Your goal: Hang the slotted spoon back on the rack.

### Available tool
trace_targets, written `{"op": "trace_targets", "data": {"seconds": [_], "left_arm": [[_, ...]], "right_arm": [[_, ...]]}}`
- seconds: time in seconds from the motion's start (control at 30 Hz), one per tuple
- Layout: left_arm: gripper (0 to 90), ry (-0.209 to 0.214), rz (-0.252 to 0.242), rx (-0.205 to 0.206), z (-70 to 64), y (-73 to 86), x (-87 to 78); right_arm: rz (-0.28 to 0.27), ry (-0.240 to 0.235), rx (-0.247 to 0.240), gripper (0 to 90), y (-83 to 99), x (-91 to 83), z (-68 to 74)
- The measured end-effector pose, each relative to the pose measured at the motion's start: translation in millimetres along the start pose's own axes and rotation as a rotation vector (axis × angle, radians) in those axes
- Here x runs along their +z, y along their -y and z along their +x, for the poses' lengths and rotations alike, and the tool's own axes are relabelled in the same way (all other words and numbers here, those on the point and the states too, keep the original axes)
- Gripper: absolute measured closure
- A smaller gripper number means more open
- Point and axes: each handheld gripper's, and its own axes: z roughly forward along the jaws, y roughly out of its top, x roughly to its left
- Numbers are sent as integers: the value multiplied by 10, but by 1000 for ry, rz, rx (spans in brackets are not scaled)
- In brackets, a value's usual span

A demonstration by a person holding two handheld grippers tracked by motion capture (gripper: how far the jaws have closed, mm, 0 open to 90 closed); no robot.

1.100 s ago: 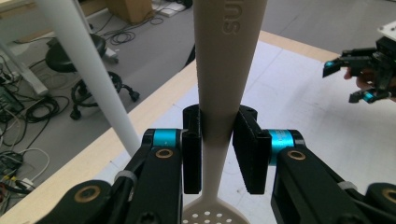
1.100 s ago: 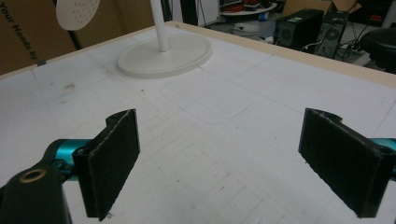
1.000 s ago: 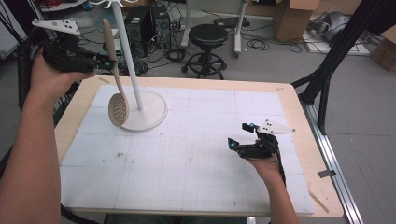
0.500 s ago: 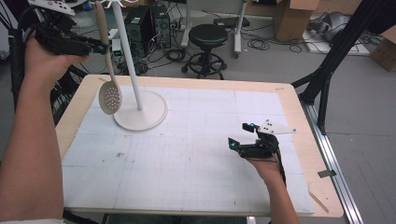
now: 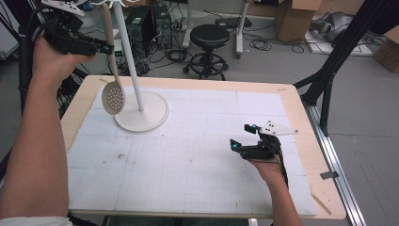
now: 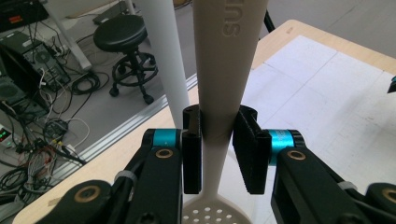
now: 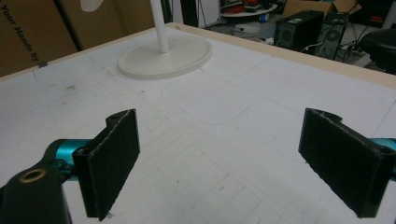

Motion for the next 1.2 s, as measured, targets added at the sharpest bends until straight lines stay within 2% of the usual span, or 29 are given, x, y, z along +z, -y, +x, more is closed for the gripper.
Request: {"op": "trace_targets", "data": {"seconds": [0.17, 0.4, 1.0, 1.13, 1.2], "left_arm": [[736, -32, 16, 2, 16, -24, 4], [736, -54, 27, -28, 94, 9, -7], [731, -65, 21, -54, 156, 21, 117], [681, -44, 7, -62, 137, 25, 117], [631, -60, 20, -45, 111, 24, 115]], "right_arm": [[1, 0, -2, 114, 4, 7, -3], [2, 0, 0, 115, 4, 7, 3], [8, 4, -11, 114, 5, 23, 17], [14, 7, -11, 115, 6, 27, 20], [15, 4, -12, 115, 7, 28, 22]]}}
